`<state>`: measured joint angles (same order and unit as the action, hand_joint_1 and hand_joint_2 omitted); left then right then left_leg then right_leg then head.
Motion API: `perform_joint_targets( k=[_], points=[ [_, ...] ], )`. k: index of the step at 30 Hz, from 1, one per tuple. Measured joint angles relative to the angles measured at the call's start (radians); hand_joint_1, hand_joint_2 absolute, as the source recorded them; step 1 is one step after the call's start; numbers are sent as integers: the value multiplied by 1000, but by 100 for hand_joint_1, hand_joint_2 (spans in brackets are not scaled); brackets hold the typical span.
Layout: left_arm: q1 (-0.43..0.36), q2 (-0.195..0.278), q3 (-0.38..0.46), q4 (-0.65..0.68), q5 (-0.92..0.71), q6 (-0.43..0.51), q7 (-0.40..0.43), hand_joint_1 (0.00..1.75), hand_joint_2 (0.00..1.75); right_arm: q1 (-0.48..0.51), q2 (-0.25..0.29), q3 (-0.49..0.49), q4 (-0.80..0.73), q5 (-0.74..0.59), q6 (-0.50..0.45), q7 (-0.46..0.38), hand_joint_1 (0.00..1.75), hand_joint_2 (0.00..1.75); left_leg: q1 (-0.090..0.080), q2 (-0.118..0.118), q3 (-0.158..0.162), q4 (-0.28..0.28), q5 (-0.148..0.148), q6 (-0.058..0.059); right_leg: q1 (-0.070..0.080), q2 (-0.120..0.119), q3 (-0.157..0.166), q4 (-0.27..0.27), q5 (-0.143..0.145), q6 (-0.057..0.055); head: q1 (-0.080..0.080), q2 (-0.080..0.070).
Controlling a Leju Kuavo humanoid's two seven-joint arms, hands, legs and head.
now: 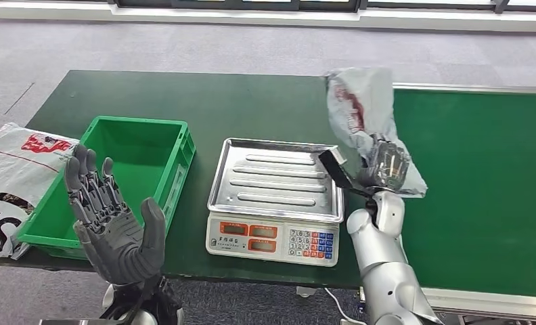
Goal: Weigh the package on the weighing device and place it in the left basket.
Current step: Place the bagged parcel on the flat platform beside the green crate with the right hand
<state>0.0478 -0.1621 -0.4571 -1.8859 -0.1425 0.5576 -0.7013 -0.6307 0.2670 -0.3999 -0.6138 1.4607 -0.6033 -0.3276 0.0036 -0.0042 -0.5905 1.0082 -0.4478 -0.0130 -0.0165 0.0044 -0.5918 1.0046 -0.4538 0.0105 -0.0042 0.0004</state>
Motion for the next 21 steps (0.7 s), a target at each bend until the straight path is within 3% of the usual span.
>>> perform_joint_targets(
  k=[7,21],
  points=[
    [-15,0,0,19,4,-12,0,0,175,30,42,139,77,-2,37,-6,175,175,1,-2,-1,0,1,-1,0,-1,0,0,0,0,0,0],
    [-17,0,0,31,4,-9,0,0,175,37,47,180,119,-24,79,-5,175,175,0,-1,-1,0,1,-1,0,-1,-1,0,0,0,0,0]
  ],
)
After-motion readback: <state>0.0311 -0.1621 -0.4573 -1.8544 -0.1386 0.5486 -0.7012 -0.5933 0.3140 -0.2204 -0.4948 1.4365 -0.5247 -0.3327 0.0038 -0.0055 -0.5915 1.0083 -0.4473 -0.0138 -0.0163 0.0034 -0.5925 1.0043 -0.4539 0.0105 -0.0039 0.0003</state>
